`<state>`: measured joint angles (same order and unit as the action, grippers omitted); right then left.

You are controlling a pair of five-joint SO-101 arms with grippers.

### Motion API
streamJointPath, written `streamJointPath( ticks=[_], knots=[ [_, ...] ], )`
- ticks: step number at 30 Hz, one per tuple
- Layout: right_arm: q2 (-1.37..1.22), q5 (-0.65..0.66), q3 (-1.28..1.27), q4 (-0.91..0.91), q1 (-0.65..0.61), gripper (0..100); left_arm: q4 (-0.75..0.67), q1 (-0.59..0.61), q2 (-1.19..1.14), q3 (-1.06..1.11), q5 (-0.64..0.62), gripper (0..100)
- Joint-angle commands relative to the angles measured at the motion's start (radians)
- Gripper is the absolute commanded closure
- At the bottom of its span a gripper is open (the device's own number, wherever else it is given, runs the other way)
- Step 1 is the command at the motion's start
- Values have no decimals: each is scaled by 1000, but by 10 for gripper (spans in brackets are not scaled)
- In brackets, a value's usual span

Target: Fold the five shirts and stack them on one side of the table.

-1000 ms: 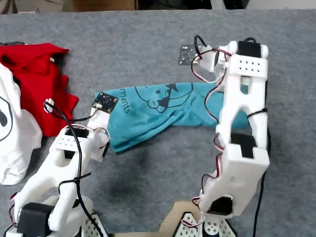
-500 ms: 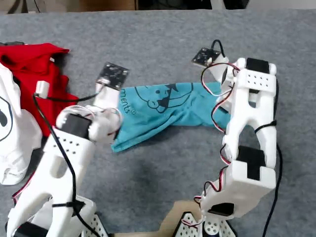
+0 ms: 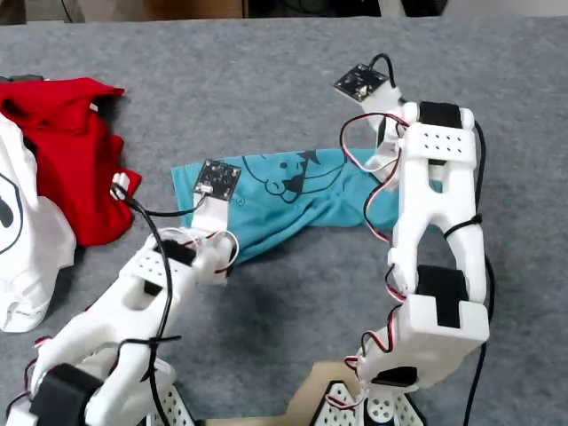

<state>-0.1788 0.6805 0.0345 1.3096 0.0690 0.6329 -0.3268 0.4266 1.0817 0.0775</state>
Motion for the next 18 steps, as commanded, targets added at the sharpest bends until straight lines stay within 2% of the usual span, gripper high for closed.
streamJointPath(
  ticks=[1,10,18],
  knots=[
    [19,-11,-1,-58,-4,994,95,-2,-24,-54,-6,981],
    [-131,-11,2,-173,-8,994,207,5,-27,-48,169,981],
    [-392,-11,174,-169,-5,994,230,63,-36,-48,333,981]
  ],
)
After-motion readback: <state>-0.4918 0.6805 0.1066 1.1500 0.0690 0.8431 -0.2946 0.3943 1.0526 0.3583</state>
